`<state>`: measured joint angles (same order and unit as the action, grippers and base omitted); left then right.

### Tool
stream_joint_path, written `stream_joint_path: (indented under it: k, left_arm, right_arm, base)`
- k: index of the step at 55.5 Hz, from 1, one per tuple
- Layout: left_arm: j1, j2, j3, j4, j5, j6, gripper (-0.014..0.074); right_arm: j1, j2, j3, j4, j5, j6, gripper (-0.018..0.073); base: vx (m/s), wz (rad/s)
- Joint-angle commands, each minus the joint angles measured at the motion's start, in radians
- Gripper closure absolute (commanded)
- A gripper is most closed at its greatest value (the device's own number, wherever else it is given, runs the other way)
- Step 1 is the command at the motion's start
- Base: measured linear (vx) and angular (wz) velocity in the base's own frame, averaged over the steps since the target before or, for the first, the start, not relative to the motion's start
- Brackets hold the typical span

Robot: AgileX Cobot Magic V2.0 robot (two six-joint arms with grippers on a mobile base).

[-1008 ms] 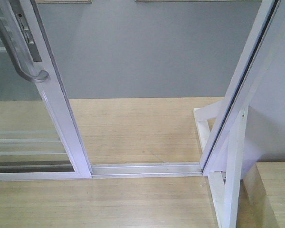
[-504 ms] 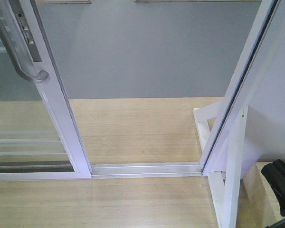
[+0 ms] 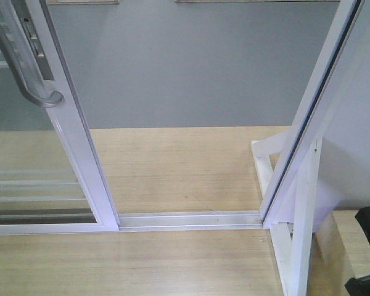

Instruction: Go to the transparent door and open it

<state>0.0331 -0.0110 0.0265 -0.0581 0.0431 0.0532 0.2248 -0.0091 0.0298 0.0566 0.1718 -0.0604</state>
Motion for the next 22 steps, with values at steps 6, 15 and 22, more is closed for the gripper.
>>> stream_joint_path:
  k: [6, 15, 22]
  left_arm:
    - [0.0, -0.013, -0.02, -0.007, -0.081, -0.009, 0.0596]
    - [0.0, -0.013, -0.02, -0.007, -0.081, -0.009, 0.0596]
    - [0.0, -0.013, -0.02, -0.007, -0.081, -0.009, 0.0596]
  right_arm:
    - [-0.007, -0.015, 0.003, -0.007, -0.081, -0.004, 0.0565]
    - [-0.007, -0.015, 0.003, -0.007, -0.081, -0.004, 0.0565]
    - [-0.007, -0.015, 0.003, -0.007, -0.079, -0.004, 0.0565]
  base:
    - [0.0, 0.0]
    - [0.0, 0.0]
    - [0.0, 0.0]
